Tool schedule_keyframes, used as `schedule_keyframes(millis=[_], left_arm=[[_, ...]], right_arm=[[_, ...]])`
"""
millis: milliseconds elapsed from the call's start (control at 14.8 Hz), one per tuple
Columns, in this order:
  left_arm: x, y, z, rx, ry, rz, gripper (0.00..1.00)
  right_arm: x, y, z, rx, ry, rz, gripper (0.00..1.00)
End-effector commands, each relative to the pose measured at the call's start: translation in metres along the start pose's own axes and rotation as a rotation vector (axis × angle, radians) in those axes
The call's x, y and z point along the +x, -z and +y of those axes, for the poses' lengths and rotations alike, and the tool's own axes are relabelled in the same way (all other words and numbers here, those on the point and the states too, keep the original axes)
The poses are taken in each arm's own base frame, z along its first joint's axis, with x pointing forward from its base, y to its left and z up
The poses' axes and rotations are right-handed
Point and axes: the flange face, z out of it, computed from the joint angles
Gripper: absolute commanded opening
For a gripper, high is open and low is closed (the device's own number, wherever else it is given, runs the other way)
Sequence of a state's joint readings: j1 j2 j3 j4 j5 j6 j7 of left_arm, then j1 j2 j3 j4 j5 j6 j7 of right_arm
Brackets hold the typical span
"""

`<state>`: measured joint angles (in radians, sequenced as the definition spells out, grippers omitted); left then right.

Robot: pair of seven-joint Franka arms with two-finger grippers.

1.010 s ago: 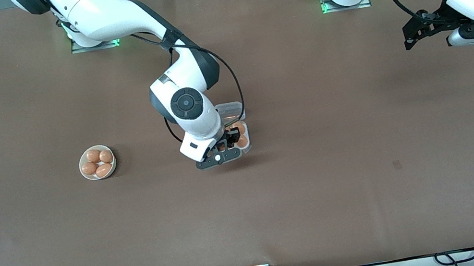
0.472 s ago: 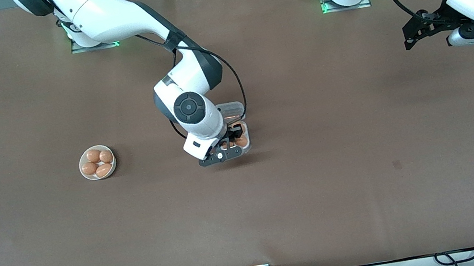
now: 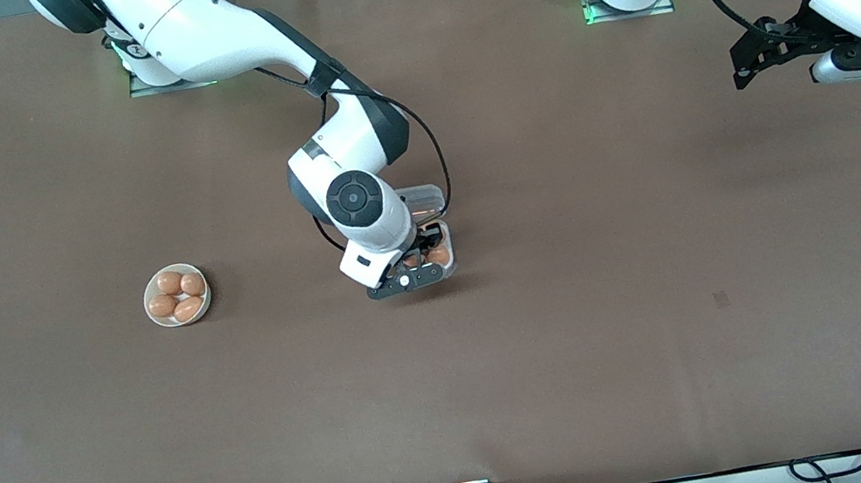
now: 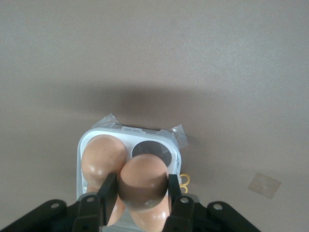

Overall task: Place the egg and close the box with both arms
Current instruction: 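Withdraw the right gripper while the left gripper reaches toward the box lid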

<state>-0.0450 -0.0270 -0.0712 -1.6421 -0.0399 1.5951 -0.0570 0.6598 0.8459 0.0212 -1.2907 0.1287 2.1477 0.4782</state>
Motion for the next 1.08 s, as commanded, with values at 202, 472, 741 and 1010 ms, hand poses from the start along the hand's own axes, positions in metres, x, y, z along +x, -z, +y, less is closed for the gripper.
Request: schedule_keyframes(millis=[202,472,741,1010], left_arm=[[0.004,0.001,0.002,-0.004,-0.009,-0.020,1.00],[0.007,-0.019,-0.004,-0.003,-0.057,-0.099,1.00],[0.004,-0.033,-0.001,-0.012,-0.127,-0.183,0.59],[-0.001,-0.050,0.033,-0.011,-0.151,-0.241,0.13]], right_arm=[[0.016,0.092,0.025,0.015,-0.058,0.043,1.00],[0.032,0.176,0.080,-0.045,-0.106,0.125,1.00],[0.040,0.218,0.158,-0.135,-0.174,0.091,1.00],[0.038,0.265,0.218,-0.156,-0.203,0.077,1.00]])
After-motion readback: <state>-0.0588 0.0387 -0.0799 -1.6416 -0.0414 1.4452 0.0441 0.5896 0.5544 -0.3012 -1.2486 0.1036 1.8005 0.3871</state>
